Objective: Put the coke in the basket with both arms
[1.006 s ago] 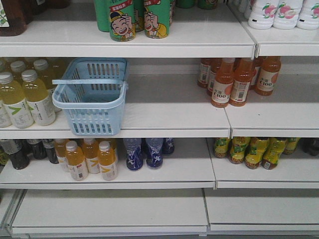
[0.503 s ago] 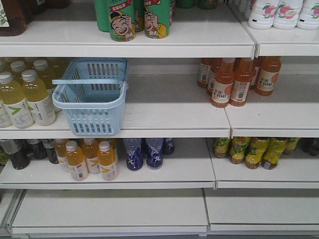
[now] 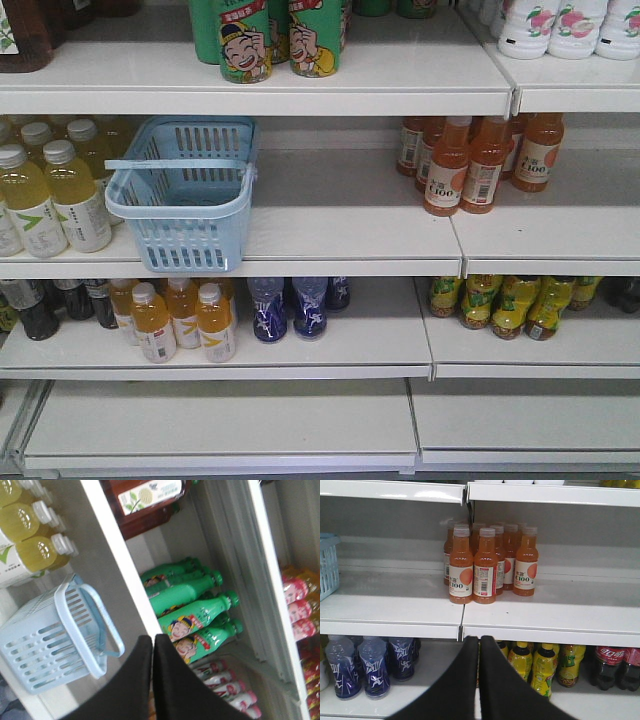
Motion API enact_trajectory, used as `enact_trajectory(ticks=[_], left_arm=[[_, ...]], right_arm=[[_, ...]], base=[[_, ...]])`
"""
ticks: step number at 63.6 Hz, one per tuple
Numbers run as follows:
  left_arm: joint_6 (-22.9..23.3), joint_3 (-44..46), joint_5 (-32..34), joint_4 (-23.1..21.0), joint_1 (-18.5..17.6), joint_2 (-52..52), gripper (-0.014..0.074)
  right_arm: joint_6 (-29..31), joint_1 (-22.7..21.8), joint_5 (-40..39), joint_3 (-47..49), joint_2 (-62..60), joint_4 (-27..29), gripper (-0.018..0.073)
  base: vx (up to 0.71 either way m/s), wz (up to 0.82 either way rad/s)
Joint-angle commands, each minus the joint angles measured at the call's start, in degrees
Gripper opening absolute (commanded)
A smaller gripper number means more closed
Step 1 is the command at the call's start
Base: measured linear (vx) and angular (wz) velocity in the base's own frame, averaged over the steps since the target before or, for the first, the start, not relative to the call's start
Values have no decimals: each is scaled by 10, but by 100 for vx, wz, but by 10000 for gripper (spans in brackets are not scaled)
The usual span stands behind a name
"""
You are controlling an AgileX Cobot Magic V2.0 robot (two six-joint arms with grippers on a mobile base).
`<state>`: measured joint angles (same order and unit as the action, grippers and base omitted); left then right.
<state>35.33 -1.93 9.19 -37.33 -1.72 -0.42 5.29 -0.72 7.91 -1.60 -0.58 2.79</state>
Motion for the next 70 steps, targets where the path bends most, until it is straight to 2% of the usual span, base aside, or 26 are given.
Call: enact_trajectory(ticks=[1,8,13,18,29,32,36,44,55,60,65,70], left_arm=[[31,6,44,-9,-2,-11,-6],[130,45,41,2,-2,-11,-6],[140,95,51,34,-2,-10,-6],[122,149,65,104,-2,-2,-4],[123,249,70,300,-2,59,20],[128,261,76,335,-2,86,38],[145,270,103,357,-2,124,75],[208,269,173,397,-2,219,202],[341,269,279,478,-2,386,384],[393,269,326,497,-2,456,423],[432,269,383,497,-2,542,435],[435,270,441,497,-2,617,434]], right_arm=[[3,-3,-42,-6,-11,-4,-5],[3,-3,-42,-6,-11,-4,-5],[3,-3,-42,-6,-11,-4,-5],[3,-3,-42,-6,-11,-4,-5],[3,-3,-42,-6,-11,-4,-5],[3,-3,-42,-6,-11,-4,-5],[3,-3,-42,-6,-11,-4,-5],[3,-3,-42,-6,-11,-4,-5],[3,-3,-42,-6,-11,-4,-5],[3,-3,-42,-6,-11,-4,-5],[3,-3,-42,-6,-11,-4,-5],[3,-3,-42,-6,-11,-4,-5]], base=[[0,0],[0,0],[0,0],[0,0],[0,0],[0,0],[0,0],[0,0],[0,0],[0,0],[0,0],[0,0]])
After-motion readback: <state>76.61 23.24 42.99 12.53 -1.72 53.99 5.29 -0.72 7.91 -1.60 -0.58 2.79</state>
